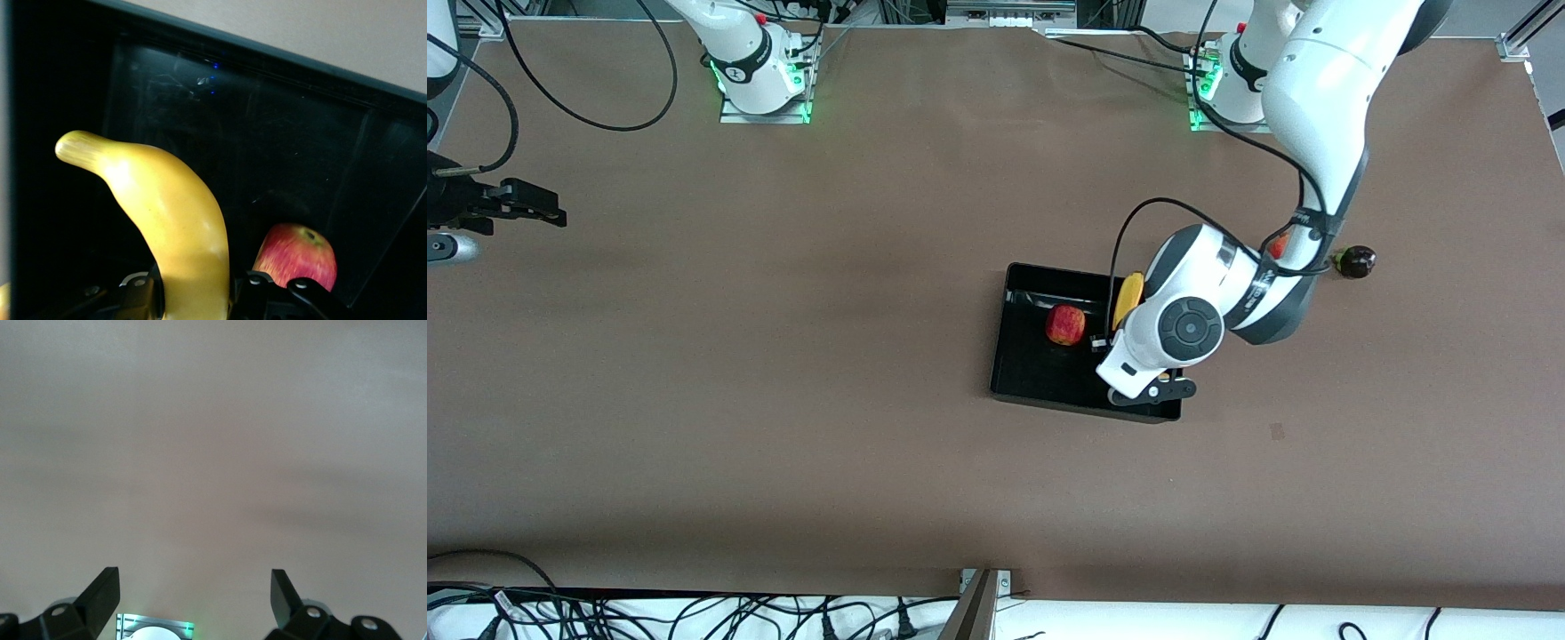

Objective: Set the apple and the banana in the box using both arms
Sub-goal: 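Carry the banana over the box and lower it inside, then open the left gripper to release the banana in the box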

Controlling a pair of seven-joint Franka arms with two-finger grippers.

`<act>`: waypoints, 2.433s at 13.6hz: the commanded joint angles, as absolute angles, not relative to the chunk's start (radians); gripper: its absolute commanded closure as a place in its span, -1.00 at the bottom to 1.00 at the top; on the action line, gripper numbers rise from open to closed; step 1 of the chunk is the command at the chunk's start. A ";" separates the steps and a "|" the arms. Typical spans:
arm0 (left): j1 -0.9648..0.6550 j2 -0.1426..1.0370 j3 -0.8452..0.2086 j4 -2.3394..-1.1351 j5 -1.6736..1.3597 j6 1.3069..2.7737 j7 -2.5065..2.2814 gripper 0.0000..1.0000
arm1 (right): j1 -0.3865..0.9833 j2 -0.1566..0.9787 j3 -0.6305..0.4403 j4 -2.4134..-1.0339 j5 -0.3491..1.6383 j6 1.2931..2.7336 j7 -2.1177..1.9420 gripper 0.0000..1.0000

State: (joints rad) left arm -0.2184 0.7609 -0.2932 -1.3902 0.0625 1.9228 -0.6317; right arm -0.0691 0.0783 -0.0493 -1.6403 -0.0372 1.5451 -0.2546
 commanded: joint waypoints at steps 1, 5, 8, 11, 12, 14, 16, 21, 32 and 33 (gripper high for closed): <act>-0.236 0.768 -0.288 -1.411 0.057 1.954 -0.640 1.00 | -0.078 0.083 -0.045 -1.624 -0.041 1.531 -0.267 -1.00; -0.241 0.796 -0.288 -1.419 0.069 2.023 -0.644 1.00 | -0.078 0.083 -0.046 -1.624 -0.041 1.531 -0.267 -1.00; -0.242 0.821 -0.287 -1.419 0.071 2.063 -0.655 1.00 | -0.078 0.083 -0.045 -1.623 -0.041 1.532 -0.267 -1.00; -0.241 0.847 -0.288 -1.419 0.113 2.094 -0.686 1.00 | -0.081 0.084 -0.046 -1.621 -0.041 1.534 -0.267 -1.00; -0.241 0.856 -0.288 -1.419 0.115 2.114 -0.687 1.00 | -0.081 0.084 -0.046 -1.623 -0.041 1.532 -0.267 -1.00; -0.241 0.874 -0.287 -1.419 0.117 2.147 -0.693 1.00 | -0.077 0.084 -0.045 -1.621 -0.041 1.534 -0.265 -1.00; -0.241 0.885 -0.288 -1.419 0.150 2.160 -0.704 0.53 | -0.077 0.084 -0.044 -1.623 -0.041 1.532 -0.265 -1.00; -0.233 0.853 -0.288 -1.413 0.170 2.091 -0.727 -1.00 | -0.078 0.084 -0.044 -1.621 -0.041 1.537 -0.265 -1.00; 0.093 0.341 -0.436 -1.353 0.103 1.495 -0.605 -1.00 | -0.083 0.084 -0.046 -1.620 -0.040 1.536 -0.267 -1.00; 0.128 0.306 -0.434 -1.353 0.103 1.464 -0.556 -1.00 | -0.083 0.084 -0.046 -1.618 -0.040 1.534 -0.267 -1.00</act>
